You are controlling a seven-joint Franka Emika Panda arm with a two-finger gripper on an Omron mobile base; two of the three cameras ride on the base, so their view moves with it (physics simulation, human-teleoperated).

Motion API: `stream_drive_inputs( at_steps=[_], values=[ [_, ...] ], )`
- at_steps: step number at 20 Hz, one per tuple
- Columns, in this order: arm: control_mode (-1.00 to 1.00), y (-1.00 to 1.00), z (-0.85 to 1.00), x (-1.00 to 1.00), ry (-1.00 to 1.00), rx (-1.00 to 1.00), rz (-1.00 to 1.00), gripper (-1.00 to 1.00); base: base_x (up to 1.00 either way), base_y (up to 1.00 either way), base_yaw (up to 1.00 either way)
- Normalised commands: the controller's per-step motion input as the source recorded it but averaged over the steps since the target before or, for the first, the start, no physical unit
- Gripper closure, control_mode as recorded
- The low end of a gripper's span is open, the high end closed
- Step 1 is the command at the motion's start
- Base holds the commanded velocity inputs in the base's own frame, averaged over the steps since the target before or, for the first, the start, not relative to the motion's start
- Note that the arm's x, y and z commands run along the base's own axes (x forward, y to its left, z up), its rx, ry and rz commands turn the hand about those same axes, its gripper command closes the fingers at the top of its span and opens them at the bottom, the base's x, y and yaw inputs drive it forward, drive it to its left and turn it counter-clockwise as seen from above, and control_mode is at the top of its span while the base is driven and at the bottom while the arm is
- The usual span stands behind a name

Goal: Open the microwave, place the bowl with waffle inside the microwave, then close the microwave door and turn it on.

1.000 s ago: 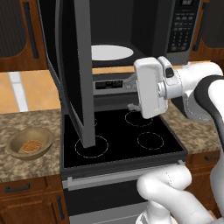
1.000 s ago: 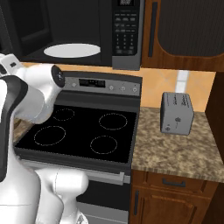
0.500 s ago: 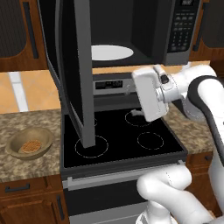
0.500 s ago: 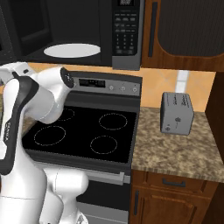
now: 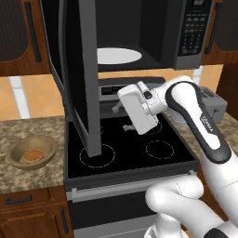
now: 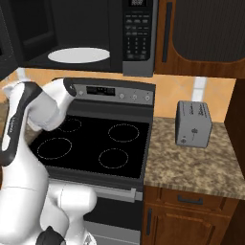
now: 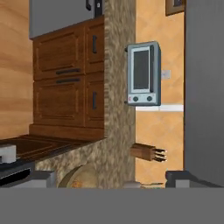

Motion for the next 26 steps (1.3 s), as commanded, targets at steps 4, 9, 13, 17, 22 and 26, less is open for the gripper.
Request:
stream_drive_inputs(
  at_steps=[4,9,13,17,22,26],
  values=[
    [-1.0,0.67,-0.48,0.75,0.03,-0.15,0.18,-1.0,0.0,0.0,0.0],
    [-1.0,0.26,-0.47,0.82,0.01,-0.05,0.17,-1.0,0.0,0.0,0.0],
    [-1.0,0.18,-0.63,0.61,0.0,-0.06,0.1,-1.0,0.0,0.0,0.0],
    [-1.0,0.37,-0.65,0.3,0.0,-0.11,0.04,-1.0,0.0,0.0,0.0],
    [-1.0,0.41,-0.49,0.11,0.0,-0.08,0.0,-1.0,0.0,0.0,0.0],
    [-1.0,0.4,-0.41,0.03,0.0,-0.03,0.0,-1.0,0.0,0.0,0.0]
  ],
)
